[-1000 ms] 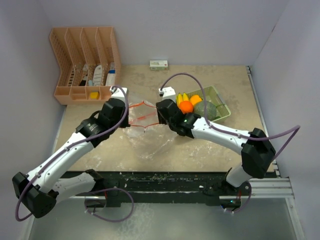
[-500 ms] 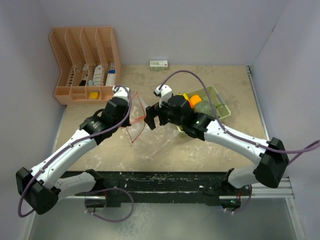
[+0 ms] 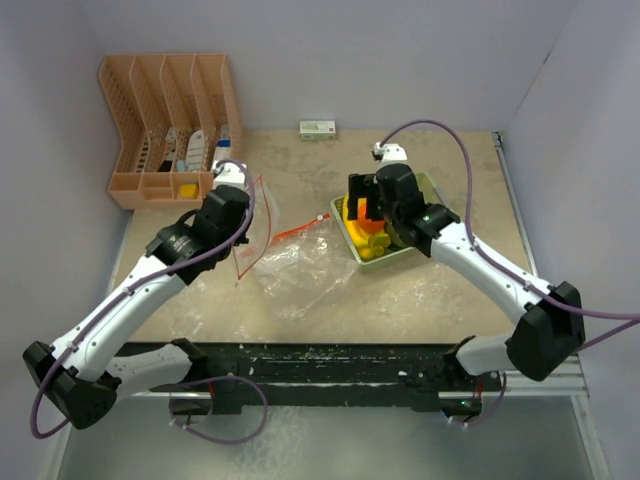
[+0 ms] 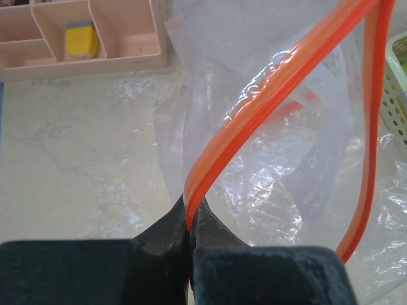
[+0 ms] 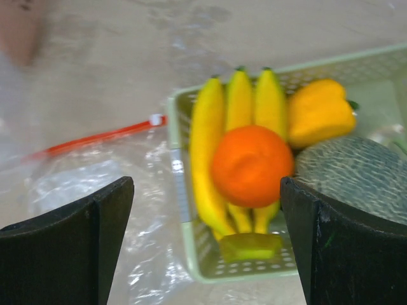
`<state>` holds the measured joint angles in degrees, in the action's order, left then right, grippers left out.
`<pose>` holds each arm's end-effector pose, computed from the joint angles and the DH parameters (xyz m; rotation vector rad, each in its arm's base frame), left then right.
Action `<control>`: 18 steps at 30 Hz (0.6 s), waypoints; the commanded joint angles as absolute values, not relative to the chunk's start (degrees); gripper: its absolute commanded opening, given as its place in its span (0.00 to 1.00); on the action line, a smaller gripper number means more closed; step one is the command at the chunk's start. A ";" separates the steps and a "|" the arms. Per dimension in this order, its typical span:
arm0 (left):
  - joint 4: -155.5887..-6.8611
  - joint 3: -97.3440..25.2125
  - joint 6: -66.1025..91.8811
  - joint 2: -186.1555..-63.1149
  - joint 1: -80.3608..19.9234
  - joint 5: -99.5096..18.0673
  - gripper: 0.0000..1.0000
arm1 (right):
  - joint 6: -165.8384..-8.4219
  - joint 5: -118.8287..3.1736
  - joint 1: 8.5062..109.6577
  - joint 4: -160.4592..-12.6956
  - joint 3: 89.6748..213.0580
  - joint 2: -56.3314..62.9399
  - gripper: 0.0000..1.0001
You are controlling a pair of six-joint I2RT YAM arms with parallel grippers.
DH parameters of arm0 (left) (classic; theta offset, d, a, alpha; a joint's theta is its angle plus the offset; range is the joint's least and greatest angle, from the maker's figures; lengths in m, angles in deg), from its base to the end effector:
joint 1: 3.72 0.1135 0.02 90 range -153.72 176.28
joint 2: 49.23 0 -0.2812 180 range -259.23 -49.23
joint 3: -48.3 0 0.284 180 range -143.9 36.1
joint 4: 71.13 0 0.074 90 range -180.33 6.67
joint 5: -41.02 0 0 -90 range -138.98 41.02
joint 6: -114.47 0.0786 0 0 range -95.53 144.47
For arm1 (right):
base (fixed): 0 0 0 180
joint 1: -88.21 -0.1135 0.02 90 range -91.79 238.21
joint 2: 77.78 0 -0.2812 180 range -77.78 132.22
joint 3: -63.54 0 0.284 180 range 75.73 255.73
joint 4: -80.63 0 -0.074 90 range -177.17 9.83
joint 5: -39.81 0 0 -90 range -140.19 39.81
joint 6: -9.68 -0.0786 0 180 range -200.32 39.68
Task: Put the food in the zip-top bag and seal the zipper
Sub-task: Open the zipper of the food storage bag at the center of the board, then pick up the fake fruit from the bin.
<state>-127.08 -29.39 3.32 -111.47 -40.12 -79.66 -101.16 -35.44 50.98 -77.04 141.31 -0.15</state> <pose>0.2415 -0.1282 0.3460 0.0158 2.1636 0.0398 0.3168 0.2156 0.3322 -0.1106 1.9647 0.4176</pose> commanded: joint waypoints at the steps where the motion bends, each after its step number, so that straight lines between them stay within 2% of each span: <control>1: -127.95 -31.00 4.77 -112.45 -39.89 -82.10 0.00 | -103.35 -29.31 54.55 -71.47 145.84 2.95 0.99; 9: -112.75 -24.16 2.09 -119.72 -40.01 -69.88 0.00 | -106.00 -30.39 57.63 -70.65 148.91 11.86 0.99; 18: -108.73 -23.00 2.28 -121.62 -39.98 -68.37 0.00 | -106.68 -32.15 59.20 -70.51 149.12 16.84 0.99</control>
<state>-113.96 -23.23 2.69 -123.25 -40.12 -69.76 -105.48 -31.82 58.69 -70.73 146.89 16.42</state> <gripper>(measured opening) 0.004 0.994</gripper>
